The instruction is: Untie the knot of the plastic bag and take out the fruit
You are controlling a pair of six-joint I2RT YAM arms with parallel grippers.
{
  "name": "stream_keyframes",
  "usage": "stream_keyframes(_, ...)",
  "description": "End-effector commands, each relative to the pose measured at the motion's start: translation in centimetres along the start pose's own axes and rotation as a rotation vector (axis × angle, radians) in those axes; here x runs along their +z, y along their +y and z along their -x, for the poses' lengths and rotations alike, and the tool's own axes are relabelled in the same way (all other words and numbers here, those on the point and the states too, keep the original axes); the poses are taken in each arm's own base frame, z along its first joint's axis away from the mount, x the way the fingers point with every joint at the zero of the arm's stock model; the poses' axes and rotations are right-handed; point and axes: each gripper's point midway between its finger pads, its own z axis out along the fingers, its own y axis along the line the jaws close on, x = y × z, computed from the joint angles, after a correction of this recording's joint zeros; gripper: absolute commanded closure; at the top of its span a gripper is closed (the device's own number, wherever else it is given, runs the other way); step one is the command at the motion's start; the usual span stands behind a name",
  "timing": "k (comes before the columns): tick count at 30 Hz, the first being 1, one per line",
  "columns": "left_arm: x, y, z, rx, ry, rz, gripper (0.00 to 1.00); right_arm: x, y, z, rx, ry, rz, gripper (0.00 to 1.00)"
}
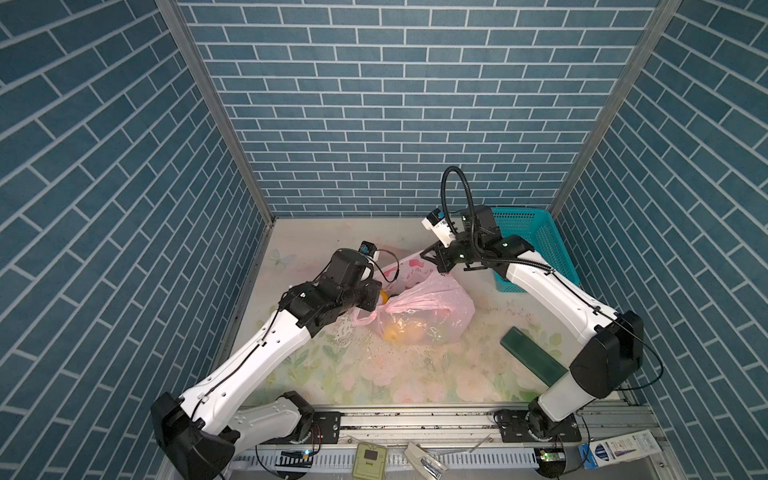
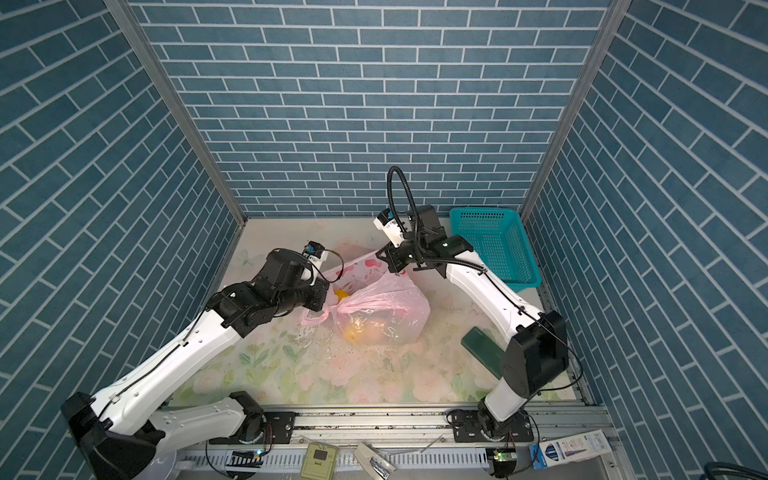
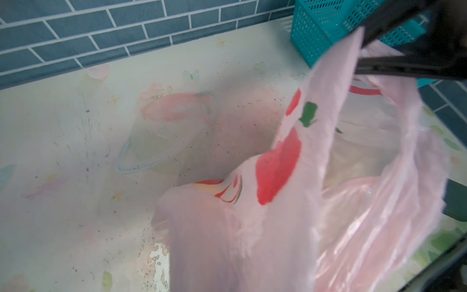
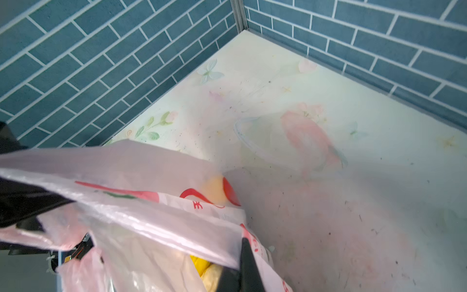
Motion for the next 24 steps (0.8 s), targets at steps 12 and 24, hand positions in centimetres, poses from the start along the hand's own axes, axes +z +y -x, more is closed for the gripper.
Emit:
stream_keyframes(12, -1.0, -0.4, -2.6, -0.186, 0.031, -0.052, 1.0, -2.1, 0.3, 2.3, 0.09, 0.035, 0.037, 0.4)
stream_keyframes(24, -0.8, -1.0, -0.8, -0.215, 0.009, -0.067, 1.0, -4.0, 9.3, 0.7, 0.3, 0.074, 0.314, 0.32)
